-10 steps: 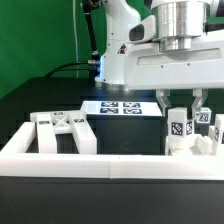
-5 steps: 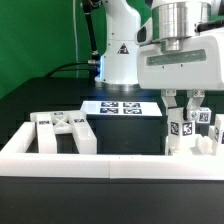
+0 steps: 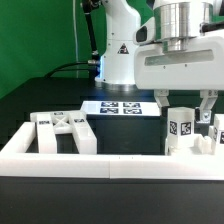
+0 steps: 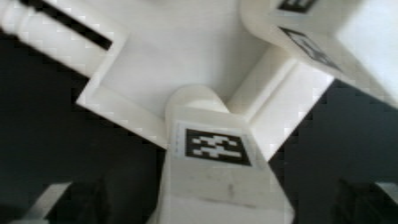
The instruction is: Assemble chair
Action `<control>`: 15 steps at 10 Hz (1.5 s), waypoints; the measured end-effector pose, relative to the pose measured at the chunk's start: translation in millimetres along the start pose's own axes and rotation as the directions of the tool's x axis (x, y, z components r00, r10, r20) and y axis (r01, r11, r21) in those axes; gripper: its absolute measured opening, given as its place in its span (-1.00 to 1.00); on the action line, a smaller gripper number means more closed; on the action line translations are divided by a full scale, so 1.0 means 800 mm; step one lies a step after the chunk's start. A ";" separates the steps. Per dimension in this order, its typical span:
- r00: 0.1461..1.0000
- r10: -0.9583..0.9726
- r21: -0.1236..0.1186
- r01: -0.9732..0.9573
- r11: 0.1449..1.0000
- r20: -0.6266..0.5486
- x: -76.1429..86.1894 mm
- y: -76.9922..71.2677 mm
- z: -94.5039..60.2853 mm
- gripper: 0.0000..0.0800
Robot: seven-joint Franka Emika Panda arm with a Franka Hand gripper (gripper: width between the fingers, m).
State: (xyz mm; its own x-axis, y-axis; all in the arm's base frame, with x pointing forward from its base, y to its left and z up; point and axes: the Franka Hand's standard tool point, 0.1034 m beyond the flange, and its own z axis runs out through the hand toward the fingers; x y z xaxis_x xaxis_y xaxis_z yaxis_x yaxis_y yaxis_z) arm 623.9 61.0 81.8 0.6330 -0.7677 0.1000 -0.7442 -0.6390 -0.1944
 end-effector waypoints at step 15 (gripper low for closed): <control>0.558 -0.830 -0.028 0.830 0.557 -0.003 0.007 0.007 -0.001 0.03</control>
Offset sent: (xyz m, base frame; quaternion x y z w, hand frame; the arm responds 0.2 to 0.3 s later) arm -0.0087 0.0013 0.0019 0.0150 -0.0069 -0.2420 0.9701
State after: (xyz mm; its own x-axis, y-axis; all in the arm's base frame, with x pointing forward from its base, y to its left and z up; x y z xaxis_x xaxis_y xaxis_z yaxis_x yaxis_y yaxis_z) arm 623.5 53.0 81.9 0.9702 0.1023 0.2197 0.1044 -0.9945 0.0018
